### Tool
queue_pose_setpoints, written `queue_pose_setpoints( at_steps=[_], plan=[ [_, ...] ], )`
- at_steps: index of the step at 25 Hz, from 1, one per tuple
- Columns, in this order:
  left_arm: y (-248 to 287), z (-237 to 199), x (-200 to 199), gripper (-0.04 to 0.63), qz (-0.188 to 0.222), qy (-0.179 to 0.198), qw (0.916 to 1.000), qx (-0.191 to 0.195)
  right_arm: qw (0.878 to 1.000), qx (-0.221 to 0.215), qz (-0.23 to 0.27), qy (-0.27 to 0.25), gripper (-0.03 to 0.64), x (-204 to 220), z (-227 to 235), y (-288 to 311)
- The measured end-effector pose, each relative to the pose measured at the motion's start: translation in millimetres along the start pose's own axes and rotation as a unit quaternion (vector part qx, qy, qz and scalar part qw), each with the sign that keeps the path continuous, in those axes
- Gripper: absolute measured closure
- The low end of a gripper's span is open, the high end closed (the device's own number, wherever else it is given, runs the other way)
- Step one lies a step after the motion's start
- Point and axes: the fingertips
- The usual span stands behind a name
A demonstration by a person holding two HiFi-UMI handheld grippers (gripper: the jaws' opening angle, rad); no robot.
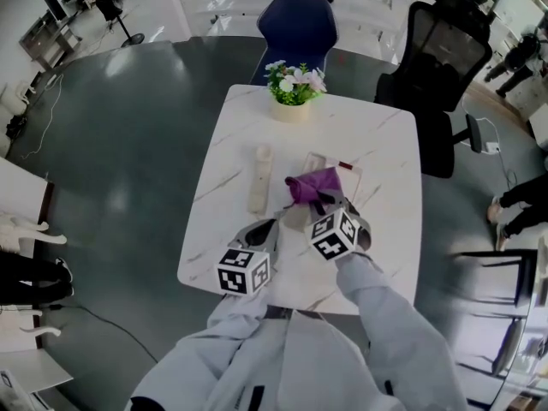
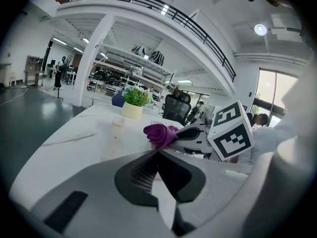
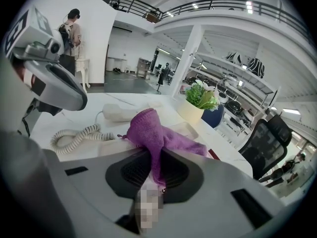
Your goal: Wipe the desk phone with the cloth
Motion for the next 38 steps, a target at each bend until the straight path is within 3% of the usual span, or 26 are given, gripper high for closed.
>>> queue_pose_setpoints(
  at_steps=[38],
  plan=[
    [-23,3,28,0.597,-0.006,-0.031,0.9994,-0.012,0.998,-0.063,-0.015,-0.018,0.577,21,-71,-23]
  ],
)
Point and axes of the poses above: the fingertips, and each gripper's own axes: y forward along the fingers, z to its right, x out of its underside, and after that the axes turned 2 degrees about y, right-handed
